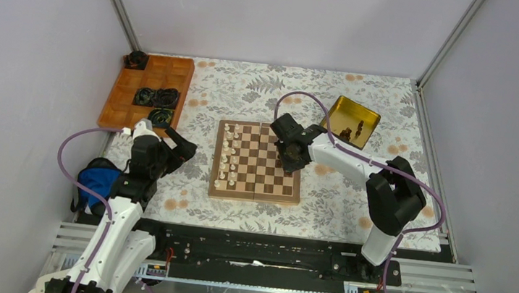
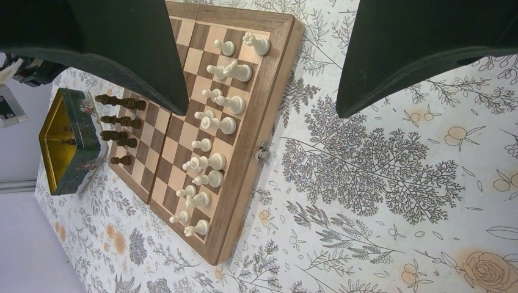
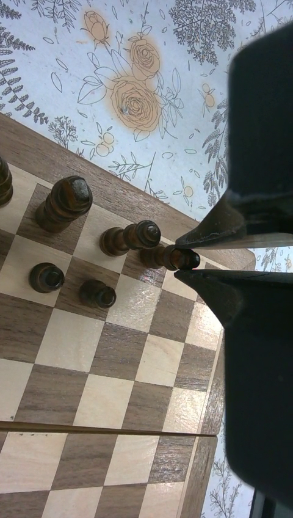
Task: Set up the chess pieces on the board
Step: Place the chess piece on the chessboard.
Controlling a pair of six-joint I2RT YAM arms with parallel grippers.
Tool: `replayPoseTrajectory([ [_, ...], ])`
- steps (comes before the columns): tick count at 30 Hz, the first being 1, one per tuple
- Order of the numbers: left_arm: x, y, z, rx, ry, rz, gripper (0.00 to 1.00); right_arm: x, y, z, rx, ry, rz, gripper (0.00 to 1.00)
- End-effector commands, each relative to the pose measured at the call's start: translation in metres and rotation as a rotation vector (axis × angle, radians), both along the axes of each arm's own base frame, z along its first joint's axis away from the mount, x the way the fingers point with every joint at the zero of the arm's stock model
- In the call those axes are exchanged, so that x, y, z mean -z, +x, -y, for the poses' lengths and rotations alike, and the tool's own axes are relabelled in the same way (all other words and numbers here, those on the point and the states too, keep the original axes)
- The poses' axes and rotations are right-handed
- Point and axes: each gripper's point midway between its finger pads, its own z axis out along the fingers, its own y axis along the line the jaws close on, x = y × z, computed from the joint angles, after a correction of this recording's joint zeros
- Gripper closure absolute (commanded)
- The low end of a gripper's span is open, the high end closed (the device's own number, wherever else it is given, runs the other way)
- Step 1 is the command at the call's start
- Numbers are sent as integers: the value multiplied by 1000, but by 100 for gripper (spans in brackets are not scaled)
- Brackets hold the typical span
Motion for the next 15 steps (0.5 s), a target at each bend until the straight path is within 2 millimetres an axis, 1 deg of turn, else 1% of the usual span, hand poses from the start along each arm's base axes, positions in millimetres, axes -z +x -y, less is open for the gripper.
replayPoseTrajectory([
  [1,2,1,-6,-19,21,8,1,3,2,-3,17,25,-7,97],
  [15,0,3,-6,-17,23,8,1,4,-2,-6,25,54,-28,97],
])
